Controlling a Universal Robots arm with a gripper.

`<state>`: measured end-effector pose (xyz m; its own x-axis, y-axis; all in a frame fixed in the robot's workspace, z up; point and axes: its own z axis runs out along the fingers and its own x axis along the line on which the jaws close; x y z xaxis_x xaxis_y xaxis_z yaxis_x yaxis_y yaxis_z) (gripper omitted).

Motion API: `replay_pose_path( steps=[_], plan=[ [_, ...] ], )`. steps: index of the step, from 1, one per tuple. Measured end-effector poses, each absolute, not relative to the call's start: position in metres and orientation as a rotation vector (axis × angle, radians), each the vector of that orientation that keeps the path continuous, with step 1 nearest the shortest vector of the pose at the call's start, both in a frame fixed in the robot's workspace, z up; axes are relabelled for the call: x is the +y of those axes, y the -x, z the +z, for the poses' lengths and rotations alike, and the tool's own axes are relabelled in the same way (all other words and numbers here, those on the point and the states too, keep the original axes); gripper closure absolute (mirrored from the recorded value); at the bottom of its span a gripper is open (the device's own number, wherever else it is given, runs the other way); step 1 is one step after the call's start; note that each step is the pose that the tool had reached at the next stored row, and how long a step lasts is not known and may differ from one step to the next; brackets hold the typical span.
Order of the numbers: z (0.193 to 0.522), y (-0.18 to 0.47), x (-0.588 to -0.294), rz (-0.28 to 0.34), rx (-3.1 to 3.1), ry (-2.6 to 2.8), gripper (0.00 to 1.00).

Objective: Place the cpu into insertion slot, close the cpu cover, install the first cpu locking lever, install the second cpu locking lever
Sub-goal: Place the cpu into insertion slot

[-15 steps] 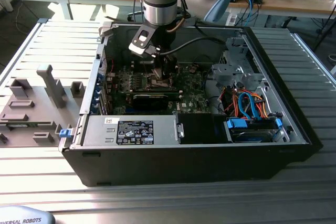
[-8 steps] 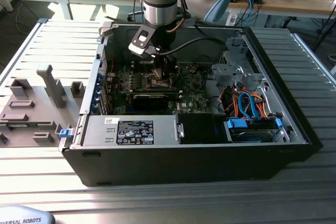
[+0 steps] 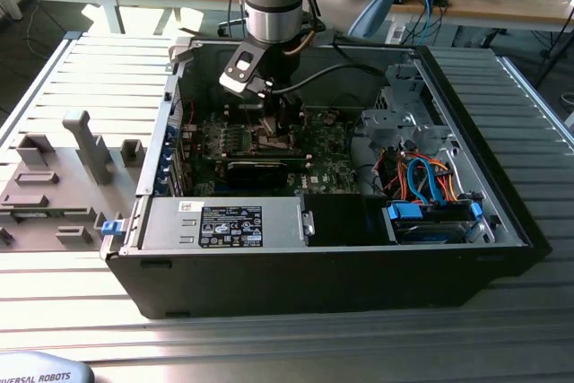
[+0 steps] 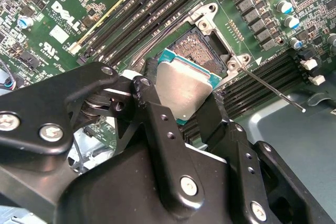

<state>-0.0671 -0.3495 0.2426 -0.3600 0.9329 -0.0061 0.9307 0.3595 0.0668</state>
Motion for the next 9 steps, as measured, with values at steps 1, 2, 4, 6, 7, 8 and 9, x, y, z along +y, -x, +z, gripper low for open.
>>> replay_pose_path(
  steps=[1, 2, 4, 6, 7, 8, 9],
  plan=[
    [0.2425, 0.0671, -0.3489, 0.08, 2.554, -1.752, 0.46],
    [0.2426, 0.0671, -0.3484, 0.08, 2.554, -1.752, 0.46],
    [0.2426, 0.0671, -0.347, 0.08, 2.554, -1.752, 0.46],
    [0.2426, 0.0671, -0.3456, 0.08, 2.554, -1.752, 0.46],
    [0.2426, 0.0671, -0.3445, 0.08, 2.554, -1.753, 0.46],
    [0.2425, 0.0671, -0.3439, 0.08, 2.554, -1.753, 0.46],
    [0.2425, 0.0671, -0.3432, 0.08, 2.554, -1.753, 0.46]
  ],
)
